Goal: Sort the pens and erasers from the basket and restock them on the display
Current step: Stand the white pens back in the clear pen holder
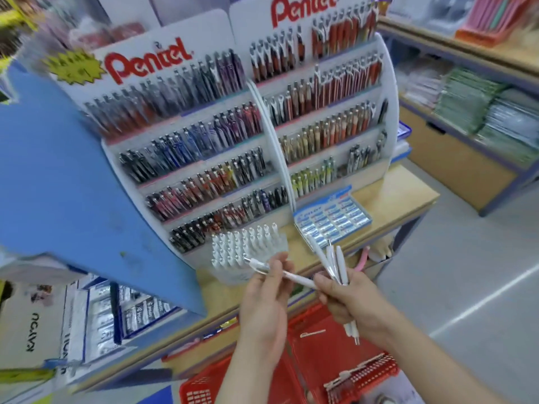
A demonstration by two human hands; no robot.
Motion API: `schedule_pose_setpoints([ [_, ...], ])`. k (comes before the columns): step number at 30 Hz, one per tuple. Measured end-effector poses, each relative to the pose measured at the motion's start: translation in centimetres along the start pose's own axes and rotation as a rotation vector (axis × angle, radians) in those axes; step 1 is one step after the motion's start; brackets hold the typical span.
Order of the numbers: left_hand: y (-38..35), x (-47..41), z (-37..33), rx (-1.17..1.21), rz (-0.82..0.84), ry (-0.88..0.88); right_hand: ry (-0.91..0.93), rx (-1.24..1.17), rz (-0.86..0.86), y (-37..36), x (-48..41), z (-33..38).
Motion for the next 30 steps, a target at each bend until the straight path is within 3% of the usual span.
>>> schedule_pose_setpoints([
  [4,2.3,-1.3,-2.4,-0.062,-0.021,-0.113,0.039,0.056,-0.063,-0.5,-1.3,0.7],
  [8,3.1,-1.9,-4.0,-0.272,-0.065,-0.245,0.058,0.044,-0.108,-1.0,-2.6,0.8],
  [20,3.5,-5.6,-7.6,-0.653,-0.214,-0.451,-0.054,-0.008,-0.236,-0.5,-6.8,1.2],
  [25,3.3,-7.2,-7.5,-0.985,-0.227,-0.611,-0.089,-0.026,-0.198,0.1,-7.5,1.3],
  [30,3.0,-9.3,-6.2,-1.301,-0.129,-0.790,-0.101,0.028,-0.213,0.1,-8.0,1.4],
])
Point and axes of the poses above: each hand's wrist, its own x-axis away from the middle knuckle, its own y-axis out of the back of the hand, z = x × y, the point moved 1 cm from there along -x, towards the middle knuckle, and after that the axes turned 7 degrees about -z, right-handed, at the moved point
